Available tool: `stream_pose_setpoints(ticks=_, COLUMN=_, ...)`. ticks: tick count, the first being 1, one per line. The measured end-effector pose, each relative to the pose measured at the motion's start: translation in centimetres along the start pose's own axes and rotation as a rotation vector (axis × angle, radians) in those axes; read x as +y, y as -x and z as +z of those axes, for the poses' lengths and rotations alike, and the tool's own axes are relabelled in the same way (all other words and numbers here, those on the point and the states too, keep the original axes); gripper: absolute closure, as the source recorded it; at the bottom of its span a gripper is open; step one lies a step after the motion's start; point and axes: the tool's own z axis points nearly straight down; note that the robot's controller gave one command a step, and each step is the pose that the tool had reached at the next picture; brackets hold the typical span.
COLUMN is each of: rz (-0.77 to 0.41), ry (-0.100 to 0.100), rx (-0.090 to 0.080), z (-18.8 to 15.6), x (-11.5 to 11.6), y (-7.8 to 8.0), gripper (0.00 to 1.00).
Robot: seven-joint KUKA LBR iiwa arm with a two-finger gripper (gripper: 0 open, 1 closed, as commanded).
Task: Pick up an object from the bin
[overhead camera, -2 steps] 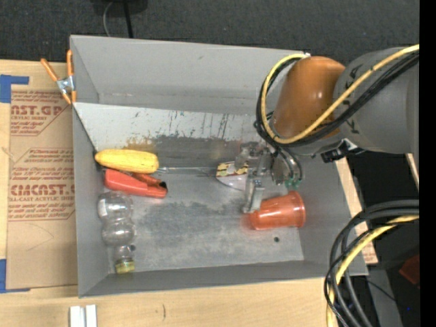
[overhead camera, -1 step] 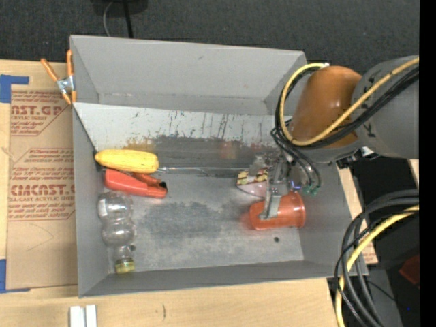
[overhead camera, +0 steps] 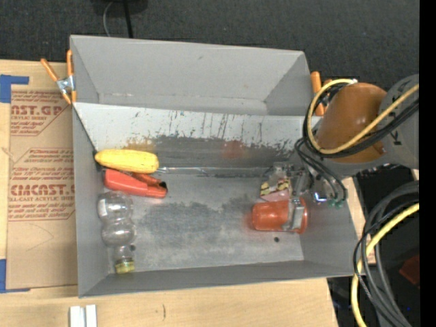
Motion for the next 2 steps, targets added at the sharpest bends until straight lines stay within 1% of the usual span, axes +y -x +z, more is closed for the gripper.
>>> stream_pose_setpoints(ticks=1, rz=-0.031, ry=0.001, rx=0.005, z=3.68, x=-0.94, y=-0.33, gripper=0.00)
stream_pose_setpoints(ticks=2, rz=-0.104, ry=0.023, rx=-0.002, z=4.63, x=-1.55, y=0.59, gripper=1.00)
